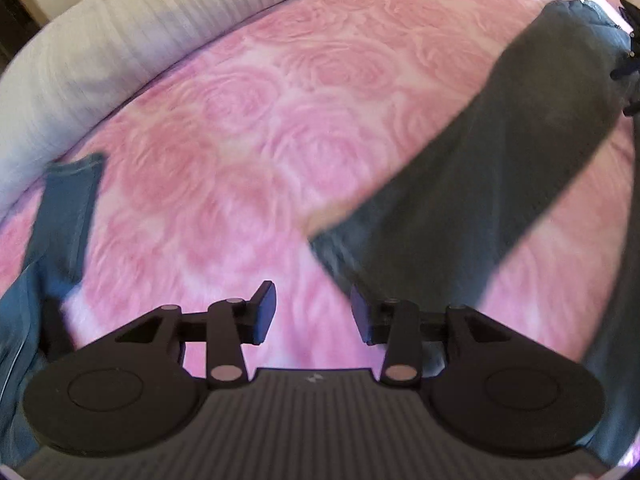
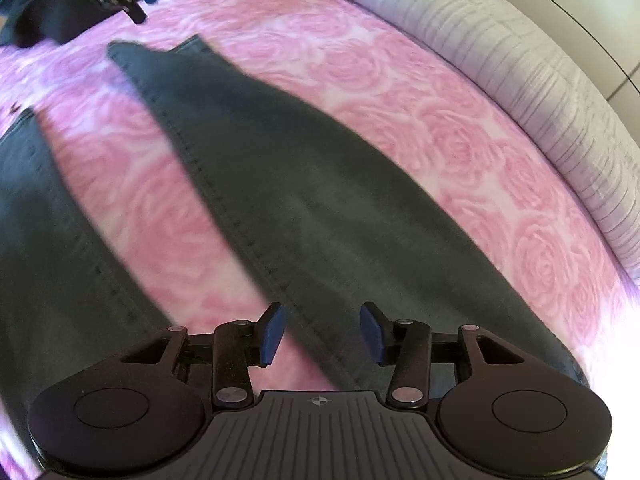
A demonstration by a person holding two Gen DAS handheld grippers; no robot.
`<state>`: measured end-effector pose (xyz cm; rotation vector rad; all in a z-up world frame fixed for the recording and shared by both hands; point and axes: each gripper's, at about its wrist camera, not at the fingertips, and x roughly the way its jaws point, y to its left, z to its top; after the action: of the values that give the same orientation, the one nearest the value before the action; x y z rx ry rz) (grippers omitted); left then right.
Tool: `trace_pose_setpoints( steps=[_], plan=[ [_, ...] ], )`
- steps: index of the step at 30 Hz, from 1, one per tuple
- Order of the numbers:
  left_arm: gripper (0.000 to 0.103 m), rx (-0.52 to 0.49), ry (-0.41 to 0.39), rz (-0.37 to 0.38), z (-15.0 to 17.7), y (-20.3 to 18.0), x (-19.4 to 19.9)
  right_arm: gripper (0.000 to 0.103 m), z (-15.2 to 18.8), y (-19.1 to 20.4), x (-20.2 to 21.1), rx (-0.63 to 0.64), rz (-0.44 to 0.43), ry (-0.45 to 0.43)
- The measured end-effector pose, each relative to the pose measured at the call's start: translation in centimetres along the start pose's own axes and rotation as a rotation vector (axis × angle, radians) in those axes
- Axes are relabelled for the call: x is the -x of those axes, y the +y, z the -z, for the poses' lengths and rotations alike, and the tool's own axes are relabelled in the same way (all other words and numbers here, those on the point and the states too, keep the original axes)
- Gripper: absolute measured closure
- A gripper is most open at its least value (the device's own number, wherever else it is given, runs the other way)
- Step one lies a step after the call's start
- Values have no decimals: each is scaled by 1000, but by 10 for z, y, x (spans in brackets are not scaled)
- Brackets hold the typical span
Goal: Fold clothes
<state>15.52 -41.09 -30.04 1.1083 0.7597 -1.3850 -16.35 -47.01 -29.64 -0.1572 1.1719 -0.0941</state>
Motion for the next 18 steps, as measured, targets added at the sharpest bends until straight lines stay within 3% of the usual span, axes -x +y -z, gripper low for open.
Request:
trace_pose_setpoints(
  steps=[5, 8, 9, 13, 15, 18],
  plan=[
    [67, -98, 65, 105, -16, 1, -53, 48, -7, -20, -14, -81, 14, 27],
    [86, -106, 104, 139, -20, 4, -61, 45, -11, -32, -23, -129, 22, 43],
    [94, -102, 96, 126, -24, 6, -56, 45, -10, -34, -25, -142, 26, 50],
    [94, 32, -81, -30, -46, 45, -22, 45, -5, -39, -23, -187, 40, 68],
    [94, 32, -87, -57, -54, 49, -30, 44, -2, -40, -22, -208, 42, 72],
    [93, 7, -25, -77, -53, 45, -56, 43, 2, -39, -28, -224, 27, 102]
  ],
)
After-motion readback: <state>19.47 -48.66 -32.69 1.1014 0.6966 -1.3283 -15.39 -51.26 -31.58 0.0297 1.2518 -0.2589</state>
